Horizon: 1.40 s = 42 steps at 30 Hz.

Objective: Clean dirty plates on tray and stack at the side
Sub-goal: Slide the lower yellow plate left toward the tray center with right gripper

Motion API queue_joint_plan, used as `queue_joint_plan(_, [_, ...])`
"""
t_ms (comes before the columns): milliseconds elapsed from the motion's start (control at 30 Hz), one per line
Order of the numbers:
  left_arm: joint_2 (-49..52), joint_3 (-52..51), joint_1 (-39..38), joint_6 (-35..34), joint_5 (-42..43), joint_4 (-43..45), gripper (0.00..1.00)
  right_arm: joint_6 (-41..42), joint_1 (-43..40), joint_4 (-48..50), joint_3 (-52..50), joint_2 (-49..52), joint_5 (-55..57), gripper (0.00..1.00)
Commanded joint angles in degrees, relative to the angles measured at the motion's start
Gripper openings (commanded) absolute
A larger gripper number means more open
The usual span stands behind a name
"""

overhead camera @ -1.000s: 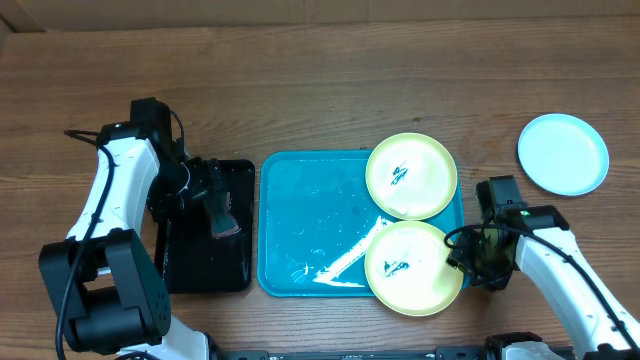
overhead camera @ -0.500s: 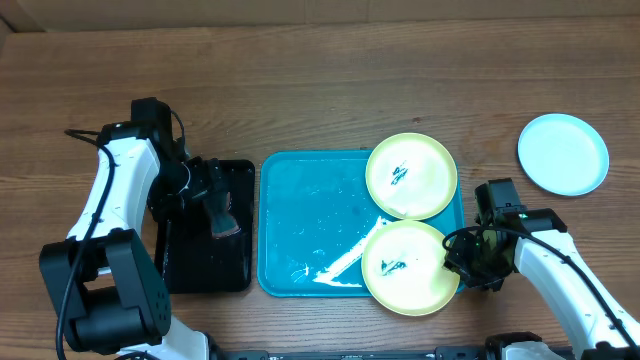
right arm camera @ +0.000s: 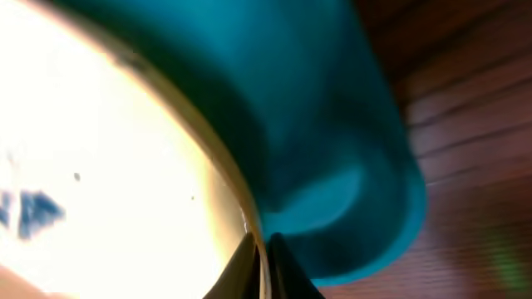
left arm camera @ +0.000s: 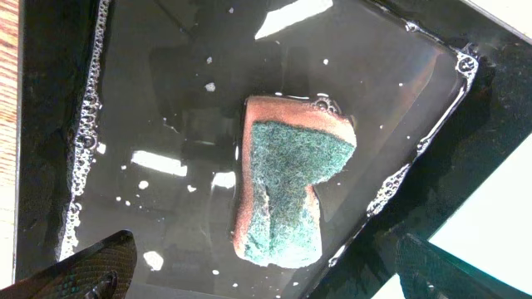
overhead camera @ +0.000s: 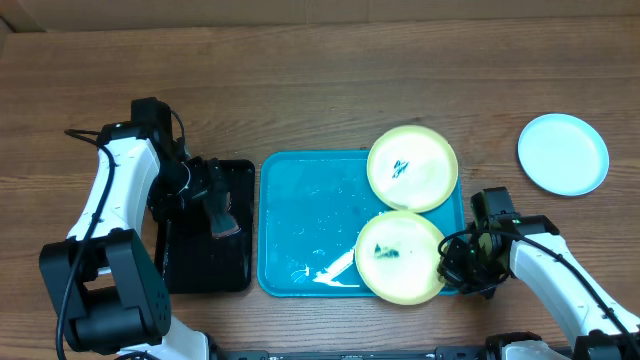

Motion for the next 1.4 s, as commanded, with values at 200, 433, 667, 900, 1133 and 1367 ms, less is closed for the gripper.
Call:
queue_joint_plan(200, [-1.09,0.81,-0.17,1.51,0.63,-0.02,1.00,-2.08,0.28,0.33,-0.28,0.22,0.28,0.04])
queue_joint_plan(433, [-1.09,0.83,-0.17,1.49,0.63,0.07,1.00,-6.97,4.37,-3.67,1.16,-0.94,-2.84,0.04])
queue_joint_plan(667, [-1.09,0.83,-0.17,1.51,0.66,0.26,1.00,-1.68,16.61,-1.05,6.12,-2.21,-2.14,0.04])
queue_joint_plan(900, [-1.09,0.83,-0.20,1.51,0.68,0.26,1.00,-0.96,17.90,13.64,6.91,1.03,-2.16,0.04])
queue_joint_plan(1133, [-1.09,0.81,-0.20,1.51,2.21,0.31,1.00,-7.17,18.86,15.28,10.97,12.70,-3.19,0.04])
queue_joint_plan(1367, [-1.09,0.81,-0.20,1.73,2.14,1.22,0.95,-7.17,18.86,15.96,15.58,16.37,-3.04,0.04])
